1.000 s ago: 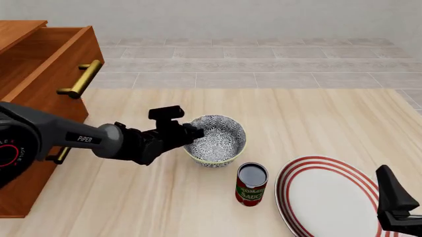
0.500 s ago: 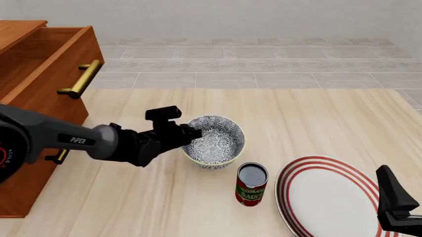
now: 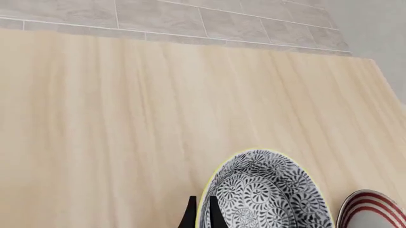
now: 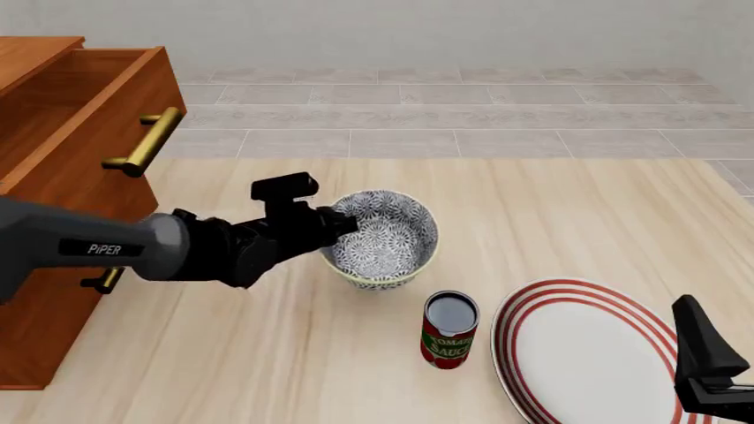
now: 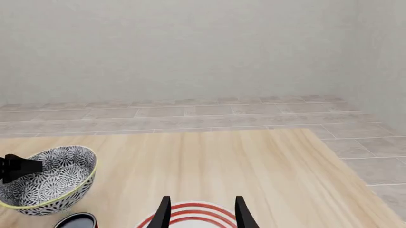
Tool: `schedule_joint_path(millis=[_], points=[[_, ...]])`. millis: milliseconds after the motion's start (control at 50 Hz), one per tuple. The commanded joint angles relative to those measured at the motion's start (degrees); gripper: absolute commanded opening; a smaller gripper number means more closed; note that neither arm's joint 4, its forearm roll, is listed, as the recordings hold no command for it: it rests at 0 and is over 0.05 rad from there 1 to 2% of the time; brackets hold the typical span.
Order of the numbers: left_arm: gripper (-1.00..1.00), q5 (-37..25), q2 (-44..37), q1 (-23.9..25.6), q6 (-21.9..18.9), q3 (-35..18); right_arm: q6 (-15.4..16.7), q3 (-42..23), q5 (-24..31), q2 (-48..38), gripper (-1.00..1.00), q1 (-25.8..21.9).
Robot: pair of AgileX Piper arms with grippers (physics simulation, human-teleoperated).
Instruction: Put the bowl on top of the cabinet.
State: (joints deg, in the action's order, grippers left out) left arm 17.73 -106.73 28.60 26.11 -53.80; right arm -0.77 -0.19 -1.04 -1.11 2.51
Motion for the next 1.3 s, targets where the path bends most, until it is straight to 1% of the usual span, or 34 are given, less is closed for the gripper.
schedule_joint_path(millis=[20, 160, 320, 340, 500, 520, 600, 660, 720, 1000, 1080, 1120, 1200, 1240, 1260, 1280, 1300], points=[[-1.0, -2.27, 4.31, -0.13, 0.35, -0.79, 0.06, 0.05, -0.05, -0.02, 1.0, -0.09], [-1.0, -4.9, 7.07, -0.39, 0.42, -1.47, 0.03, 0.11, -0.09, -0.02, 1.0, -0.08], [-1.0, -9.73, 11.12, -0.14, 0.95, -2.64, 0.07, 0.06, 0.06, 0.1, 1.0, -0.11], [-1.0, -10.63, 12.0, -0.42, 0.27, -2.88, 0.07, 0.1, 0.09, 0.18, 1.0, -0.12], [-1.0, -15.57, 15.97, -0.47, 0.2, -4.72, 0.08, 0.04, 0.2, 0.3, 1.0, -0.12], [-1.0, -17.06, 16.81, -0.61, 0.2, -5.37, 0.04, 0.08, 0.24, 0.38, 1.0, -0.09], [-1.0, -19.2, 17.99, -0.85, -0.68, -6.46, -0.01, 0.05, 0.17, 0.31, 1.0, -0.1], [-1.0, -21.33, 18.94, -1.31, 0.26, -7.38, -0.03, 0.06, 0.23, 0.39, 1.0, -0.12], [-1.0, -23.77, 20.17, -1.39, 0.02, -8.69, -0.07, 0.07, 0.22, 0.4, 1.0, -0.13], [-1.0, -29.65, 22.9, -1.58, 0.34, -11.3, -0.11, -0.13, 0.67, 0.79, 1.0, -0.14], [-1.0, -31.52, 24.41, -2.2, -0.35, -12.2, -0.15, -0.02, 0.53, 0.77, 1.0, -0.12], [-1.0, -33.02, 25.77, -4.23, -2.48, -12.69, -0.15, -0.09, 0.6, 0.78, 1.0, -0.12], [-1.0, -34.13, 26.21, -4.15, -1.15, -13.06, -0.13, -0.06, 0.57, 0.79, 1.0, -0.14], [-1.0, -35.32, 26.75, -4.28, -1.36, -13.96, -0.16, -0.06, 0.58, 0.81, 1.0, -0.11], [-1.0, -35.52, 26.79, -3.7, -0.58, -14.22, -0.16, -0.06, 0.57, 0.81, 1.0, -0.12], [-1.0, -36.13, 27.4, -4.85, -0.34, -14.31, -0.14, -0.1, 0.59, 0.8, 1.0, -0.13], [-1.0, -36.59, 27.34, -4.38, -0.42, -14.84, -0.14, -0.11, 0.59, 0.79, 1.0, -0.14]])
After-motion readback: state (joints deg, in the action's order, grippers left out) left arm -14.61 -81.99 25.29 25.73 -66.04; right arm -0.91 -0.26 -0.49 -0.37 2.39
